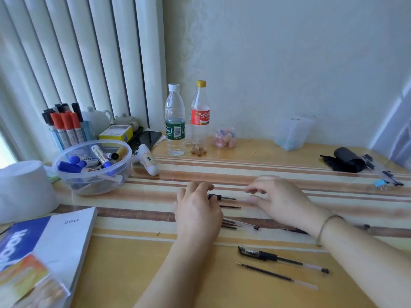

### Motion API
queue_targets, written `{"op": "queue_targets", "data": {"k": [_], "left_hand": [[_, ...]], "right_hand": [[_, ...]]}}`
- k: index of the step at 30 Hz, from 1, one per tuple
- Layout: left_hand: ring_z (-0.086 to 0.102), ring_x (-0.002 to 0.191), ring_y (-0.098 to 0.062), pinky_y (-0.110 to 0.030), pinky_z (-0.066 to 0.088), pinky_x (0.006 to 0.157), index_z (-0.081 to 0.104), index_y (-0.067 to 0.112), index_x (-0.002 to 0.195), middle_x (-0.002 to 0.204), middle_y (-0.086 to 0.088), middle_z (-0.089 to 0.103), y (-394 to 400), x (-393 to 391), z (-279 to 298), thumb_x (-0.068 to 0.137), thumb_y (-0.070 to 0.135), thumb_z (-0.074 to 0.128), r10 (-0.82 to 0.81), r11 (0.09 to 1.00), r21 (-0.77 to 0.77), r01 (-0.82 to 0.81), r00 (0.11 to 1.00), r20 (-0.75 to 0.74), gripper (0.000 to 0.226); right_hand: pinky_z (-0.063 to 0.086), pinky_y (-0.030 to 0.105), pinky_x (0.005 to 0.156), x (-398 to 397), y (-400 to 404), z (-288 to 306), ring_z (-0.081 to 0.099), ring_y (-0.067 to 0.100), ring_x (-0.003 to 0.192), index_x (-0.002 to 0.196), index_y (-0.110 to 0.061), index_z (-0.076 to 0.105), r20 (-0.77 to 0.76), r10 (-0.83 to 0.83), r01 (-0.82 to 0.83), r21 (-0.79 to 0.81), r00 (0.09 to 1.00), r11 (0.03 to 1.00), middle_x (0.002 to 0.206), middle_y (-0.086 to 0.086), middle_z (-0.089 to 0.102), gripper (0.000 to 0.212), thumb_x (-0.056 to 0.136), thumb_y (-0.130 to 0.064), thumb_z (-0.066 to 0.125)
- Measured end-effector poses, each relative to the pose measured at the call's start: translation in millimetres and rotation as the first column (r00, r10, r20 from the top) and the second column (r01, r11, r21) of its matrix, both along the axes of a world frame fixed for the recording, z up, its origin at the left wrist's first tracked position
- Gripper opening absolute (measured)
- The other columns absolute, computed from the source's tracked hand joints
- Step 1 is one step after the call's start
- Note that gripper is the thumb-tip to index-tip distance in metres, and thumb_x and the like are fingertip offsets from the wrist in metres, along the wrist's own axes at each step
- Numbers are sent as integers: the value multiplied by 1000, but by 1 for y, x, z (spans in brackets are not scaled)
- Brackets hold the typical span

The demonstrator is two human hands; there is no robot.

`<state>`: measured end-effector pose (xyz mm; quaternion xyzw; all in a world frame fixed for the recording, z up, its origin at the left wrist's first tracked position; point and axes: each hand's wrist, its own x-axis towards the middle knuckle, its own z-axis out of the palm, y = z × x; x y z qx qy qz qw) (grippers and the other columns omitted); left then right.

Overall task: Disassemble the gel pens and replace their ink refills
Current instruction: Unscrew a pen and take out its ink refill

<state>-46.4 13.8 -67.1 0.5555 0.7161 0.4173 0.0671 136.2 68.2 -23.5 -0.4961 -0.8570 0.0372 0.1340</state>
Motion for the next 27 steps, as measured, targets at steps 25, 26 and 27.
{"op": "queue_targets", "data": {"k": [25,26,27], "left_hand": [[45,59,-17,-35,39,54,49,23,82,64,9,48,-15,25,15,95,37,45,-570,782,21,623,728,-380,19],[46,62,-15,-32,37,54,51,24,83,66,10,49,-16,25,15,95,41,45,-553,790,28,612,732,-399,21],[47,66,-13,-29,35,56,53,25,86,69,11,52,-17,25,15,94,42,46,-530,798,44,601,735,-423,20]], "right_hand": [[33,18,44,44,-49,-13,46,2,57,85,-39,67,-145,108,-53,336,984,940,65,-18,52,27,92,-48,42],[34,17,44,47,-47,-14,47,2,58,85,-39,66,-162,104,-47,319,981,947,66,-19,53,27,92,-51,42],[38,18,45,51,-45,-14,49,2,59,86,-40,65,-177,94,-37,304,980,952,68,-19,55,30,91,-55,40]]}}
